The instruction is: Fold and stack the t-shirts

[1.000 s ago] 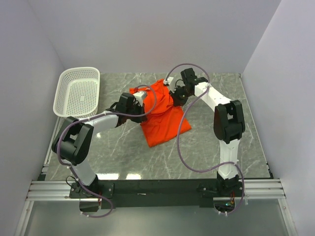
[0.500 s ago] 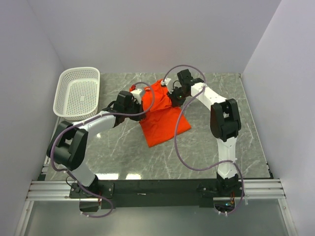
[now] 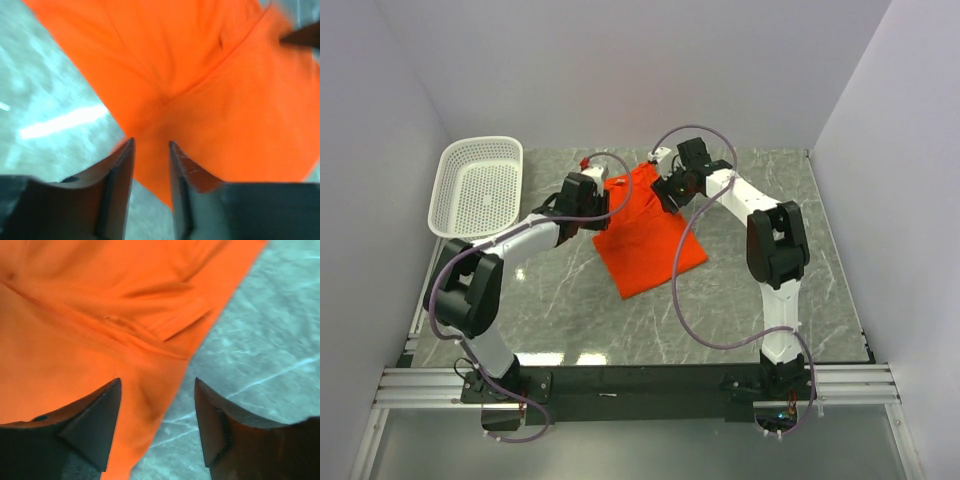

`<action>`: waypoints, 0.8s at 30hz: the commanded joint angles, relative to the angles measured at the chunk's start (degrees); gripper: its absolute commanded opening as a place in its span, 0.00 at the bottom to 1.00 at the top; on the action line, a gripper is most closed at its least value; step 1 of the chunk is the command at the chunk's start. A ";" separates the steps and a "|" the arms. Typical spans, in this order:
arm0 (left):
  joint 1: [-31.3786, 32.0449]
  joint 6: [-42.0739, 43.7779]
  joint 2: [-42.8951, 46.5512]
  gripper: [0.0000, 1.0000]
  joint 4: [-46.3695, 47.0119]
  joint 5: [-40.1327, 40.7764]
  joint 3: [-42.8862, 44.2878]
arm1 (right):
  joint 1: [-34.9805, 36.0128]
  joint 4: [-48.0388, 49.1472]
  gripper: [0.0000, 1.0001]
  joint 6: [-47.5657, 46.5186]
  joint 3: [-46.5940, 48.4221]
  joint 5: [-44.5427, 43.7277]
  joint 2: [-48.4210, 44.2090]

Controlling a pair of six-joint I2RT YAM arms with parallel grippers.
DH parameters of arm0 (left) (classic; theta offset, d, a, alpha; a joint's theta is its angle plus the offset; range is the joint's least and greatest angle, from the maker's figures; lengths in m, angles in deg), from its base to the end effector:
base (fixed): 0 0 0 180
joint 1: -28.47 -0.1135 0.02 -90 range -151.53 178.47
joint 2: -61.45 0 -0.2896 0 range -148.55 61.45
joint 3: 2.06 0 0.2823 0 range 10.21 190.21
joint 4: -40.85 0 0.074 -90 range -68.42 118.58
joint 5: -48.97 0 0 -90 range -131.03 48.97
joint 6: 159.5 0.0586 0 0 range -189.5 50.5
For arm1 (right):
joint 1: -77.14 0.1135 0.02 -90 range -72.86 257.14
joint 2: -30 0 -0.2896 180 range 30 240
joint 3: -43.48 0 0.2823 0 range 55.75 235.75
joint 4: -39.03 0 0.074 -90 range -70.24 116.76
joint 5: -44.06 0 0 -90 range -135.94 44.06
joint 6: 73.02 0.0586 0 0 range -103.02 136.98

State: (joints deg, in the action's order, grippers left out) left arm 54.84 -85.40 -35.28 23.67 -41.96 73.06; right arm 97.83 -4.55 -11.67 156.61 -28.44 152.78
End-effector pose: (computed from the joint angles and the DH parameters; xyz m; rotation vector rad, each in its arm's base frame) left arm 0.3756 -0.1873 0.2141 0.2169 2.2705 -0.4114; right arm 0.4923 0.2047 0.2056 -1.1430 2.1864 0.3215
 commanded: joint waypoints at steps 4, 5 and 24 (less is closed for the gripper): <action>-0.27 4.56 5.22 0.45 2.71 11.30 6.60 | -1.08 8.37 0.68 7.29 -6.63 -4.24 -9.65; -0.27 6.30 7.50 0.46 3.49 10.69 4.93 | -1.96 7.76 0.68 4.76 -7.68 -2.05 -10.97; 28.47 13.62 11.68 0.67 3.50 7.95 -17.33 | -0.56 4.32 0.68 -55.29 -43.03 10.37 -26.45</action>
State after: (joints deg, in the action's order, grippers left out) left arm 83.85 -73.53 -19.68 29.07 -39.45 52.82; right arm 97.52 -6.91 -63.95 113.22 -16.33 126.88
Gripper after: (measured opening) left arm 0.671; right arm 0.687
